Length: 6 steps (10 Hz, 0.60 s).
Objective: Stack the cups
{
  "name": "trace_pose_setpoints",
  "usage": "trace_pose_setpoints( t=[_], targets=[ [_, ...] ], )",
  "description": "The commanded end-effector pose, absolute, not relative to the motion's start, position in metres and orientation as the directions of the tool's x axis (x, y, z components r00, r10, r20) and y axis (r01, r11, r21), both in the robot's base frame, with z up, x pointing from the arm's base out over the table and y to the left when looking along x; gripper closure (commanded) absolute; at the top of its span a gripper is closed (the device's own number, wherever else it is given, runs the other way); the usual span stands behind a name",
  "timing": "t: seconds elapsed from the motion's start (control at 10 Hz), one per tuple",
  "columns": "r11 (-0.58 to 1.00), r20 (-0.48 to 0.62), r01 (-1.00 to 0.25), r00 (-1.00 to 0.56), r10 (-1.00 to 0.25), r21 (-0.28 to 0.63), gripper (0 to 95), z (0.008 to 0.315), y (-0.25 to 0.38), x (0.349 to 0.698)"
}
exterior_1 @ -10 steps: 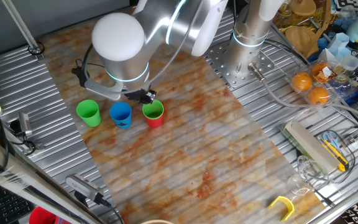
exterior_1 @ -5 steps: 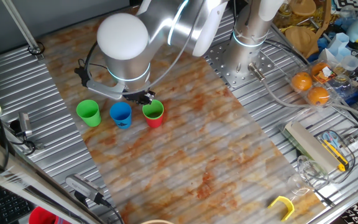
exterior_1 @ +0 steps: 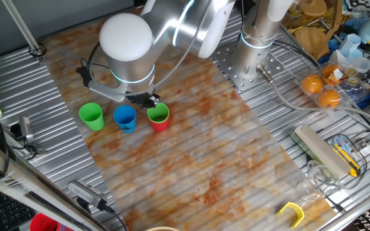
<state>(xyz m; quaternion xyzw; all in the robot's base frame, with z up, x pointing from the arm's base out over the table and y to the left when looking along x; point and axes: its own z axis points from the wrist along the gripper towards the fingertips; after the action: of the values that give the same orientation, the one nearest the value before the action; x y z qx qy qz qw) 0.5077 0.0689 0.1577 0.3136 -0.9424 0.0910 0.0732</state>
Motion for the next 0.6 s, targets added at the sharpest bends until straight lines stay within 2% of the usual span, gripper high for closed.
trace_pose_setpoints(
  t=[0.1, 0.4, 0.6],
  targets=[
    [0.848, 0.274, -0.522, -0.831, -0.484, -0.088, 76.0, 0.157, 0.07, 0.509],
    [0.845, 0.284, -0.529, -0.825, -0.489, -0.083, 76.0, 0.157, 0.07, 0.509],
    [0.811, 0.248, -0.578, -0.801, -0.545, -0.086, 76.0, 0.151, 0.061, 0.519]
  ],
)
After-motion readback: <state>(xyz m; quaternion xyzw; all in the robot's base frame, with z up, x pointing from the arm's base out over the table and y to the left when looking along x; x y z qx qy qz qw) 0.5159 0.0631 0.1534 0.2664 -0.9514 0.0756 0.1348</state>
